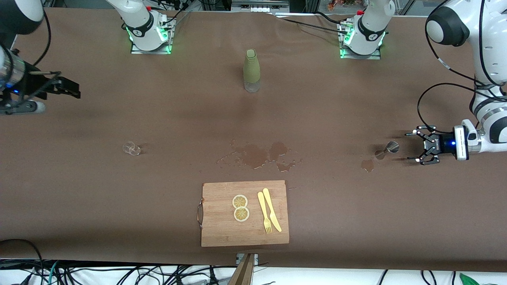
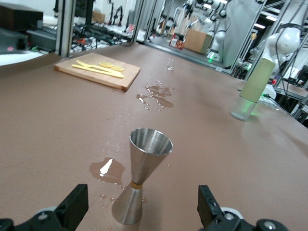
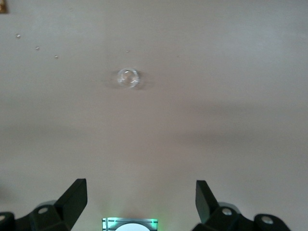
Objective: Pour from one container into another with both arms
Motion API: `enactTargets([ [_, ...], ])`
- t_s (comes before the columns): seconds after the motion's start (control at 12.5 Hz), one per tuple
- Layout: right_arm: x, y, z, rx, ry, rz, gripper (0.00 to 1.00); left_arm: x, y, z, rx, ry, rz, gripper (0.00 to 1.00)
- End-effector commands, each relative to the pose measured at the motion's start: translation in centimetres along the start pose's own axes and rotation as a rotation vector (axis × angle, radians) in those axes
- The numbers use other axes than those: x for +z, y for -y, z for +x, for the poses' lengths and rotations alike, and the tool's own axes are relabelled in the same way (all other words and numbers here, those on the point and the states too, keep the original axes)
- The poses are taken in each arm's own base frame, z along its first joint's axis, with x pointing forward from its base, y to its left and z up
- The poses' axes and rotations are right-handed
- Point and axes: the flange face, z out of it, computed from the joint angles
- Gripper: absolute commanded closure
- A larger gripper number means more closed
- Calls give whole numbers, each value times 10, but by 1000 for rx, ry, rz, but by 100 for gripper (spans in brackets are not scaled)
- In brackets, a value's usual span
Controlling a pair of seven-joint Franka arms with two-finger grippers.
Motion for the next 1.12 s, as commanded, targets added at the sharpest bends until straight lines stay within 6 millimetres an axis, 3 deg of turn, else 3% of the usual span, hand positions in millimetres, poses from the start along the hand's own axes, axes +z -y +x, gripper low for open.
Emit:
enactTargets([
  [0.0,-15,-11,-9,90,-22,-9,0,-31,-9,59,-78,96,43,0],
  [0.16,-34,-5,-6,107,-64,-12,0,-53,-20,106,-149,170,100,0],
  [0.56,-33,4,11,153,-80,1,0,-84,-48,205,-479,279,298,0],
  [0.8,-35,10,15,149,-104,55,0,-77,-59,274,-591,409,481,0],
  [1.04,-34,11,16,149,-102,80,0,-45,-74,335,-771,515,626,0],
])
